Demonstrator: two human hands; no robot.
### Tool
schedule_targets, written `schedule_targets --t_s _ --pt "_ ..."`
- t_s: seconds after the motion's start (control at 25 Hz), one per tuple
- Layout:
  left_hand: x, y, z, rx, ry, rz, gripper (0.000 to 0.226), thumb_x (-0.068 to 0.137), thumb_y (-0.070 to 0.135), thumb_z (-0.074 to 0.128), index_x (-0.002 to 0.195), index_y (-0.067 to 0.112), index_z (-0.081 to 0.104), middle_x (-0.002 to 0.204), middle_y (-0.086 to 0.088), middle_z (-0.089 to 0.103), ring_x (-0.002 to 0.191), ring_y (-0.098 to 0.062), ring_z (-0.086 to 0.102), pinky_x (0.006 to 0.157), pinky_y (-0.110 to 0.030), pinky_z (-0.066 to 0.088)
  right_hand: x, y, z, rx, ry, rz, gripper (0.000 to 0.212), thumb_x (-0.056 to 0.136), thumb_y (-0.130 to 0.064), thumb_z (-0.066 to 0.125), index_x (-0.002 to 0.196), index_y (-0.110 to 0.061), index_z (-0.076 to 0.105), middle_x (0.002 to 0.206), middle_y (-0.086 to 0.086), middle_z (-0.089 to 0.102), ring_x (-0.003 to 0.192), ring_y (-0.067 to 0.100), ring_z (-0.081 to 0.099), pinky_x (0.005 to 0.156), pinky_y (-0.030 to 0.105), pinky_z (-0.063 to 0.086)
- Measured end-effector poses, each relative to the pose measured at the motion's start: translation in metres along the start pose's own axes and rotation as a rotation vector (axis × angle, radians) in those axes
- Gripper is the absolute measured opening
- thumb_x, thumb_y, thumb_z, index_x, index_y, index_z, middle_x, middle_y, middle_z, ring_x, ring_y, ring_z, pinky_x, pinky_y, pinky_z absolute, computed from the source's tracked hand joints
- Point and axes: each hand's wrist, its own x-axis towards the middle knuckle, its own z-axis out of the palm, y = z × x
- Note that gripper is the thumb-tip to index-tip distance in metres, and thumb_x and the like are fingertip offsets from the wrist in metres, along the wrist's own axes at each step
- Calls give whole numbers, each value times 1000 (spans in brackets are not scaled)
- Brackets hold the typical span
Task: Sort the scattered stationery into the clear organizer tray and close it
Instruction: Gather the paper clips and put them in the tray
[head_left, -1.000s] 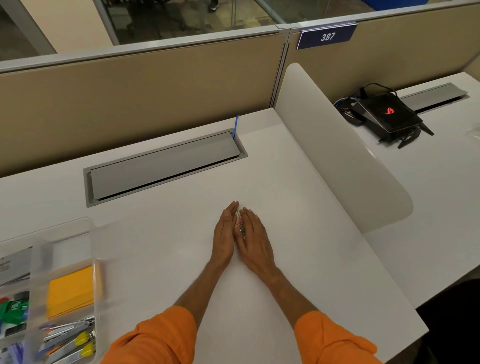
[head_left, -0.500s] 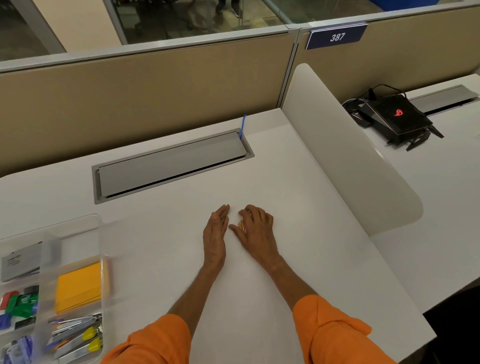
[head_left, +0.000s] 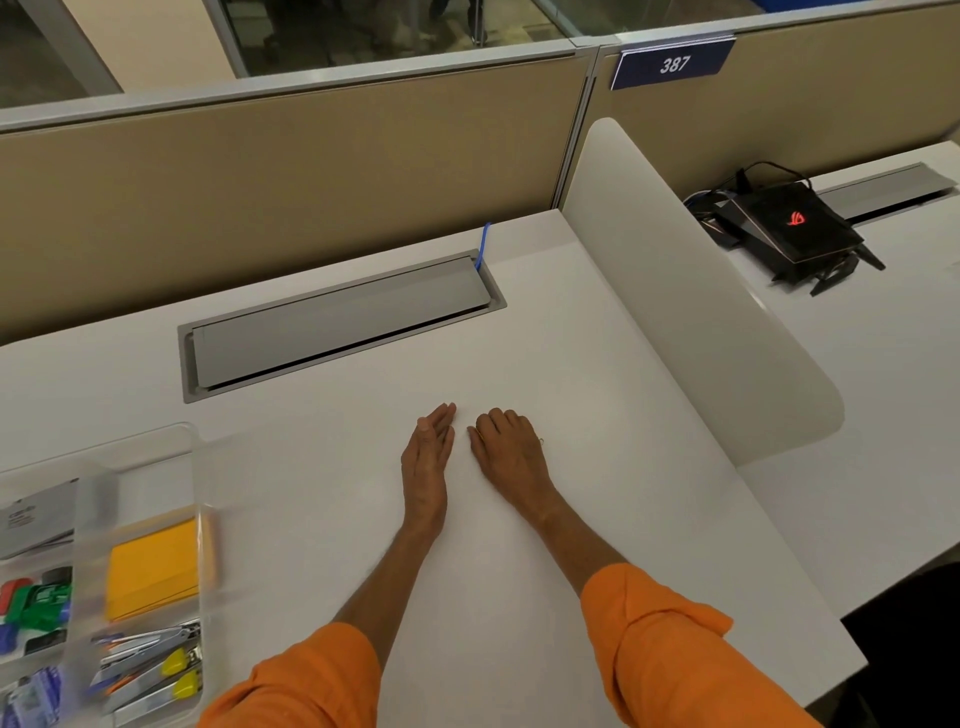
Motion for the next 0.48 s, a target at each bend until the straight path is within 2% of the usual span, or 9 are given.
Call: schedule_targets --t_s 0.2,0.48 --pt "4 3 -1 -81 22 -55 52 102 43 35 132 6 55 129 -5 64 125 -13 56 113 -40 37 8 5 -5 -25 95 -80 32 94 -29 57 65 -18 50 56 -2 49 50 15 44 44 26 32" --pt "7 9 1 -231 67 -155 43 102 33 44 128 2 57 124 -11 66 120 -19 61 110 -40 41 10 7 -5 -49 82 -138 38 91 -28 62 58 -19 45 46 -2 41 39 14 38 38 24 22"
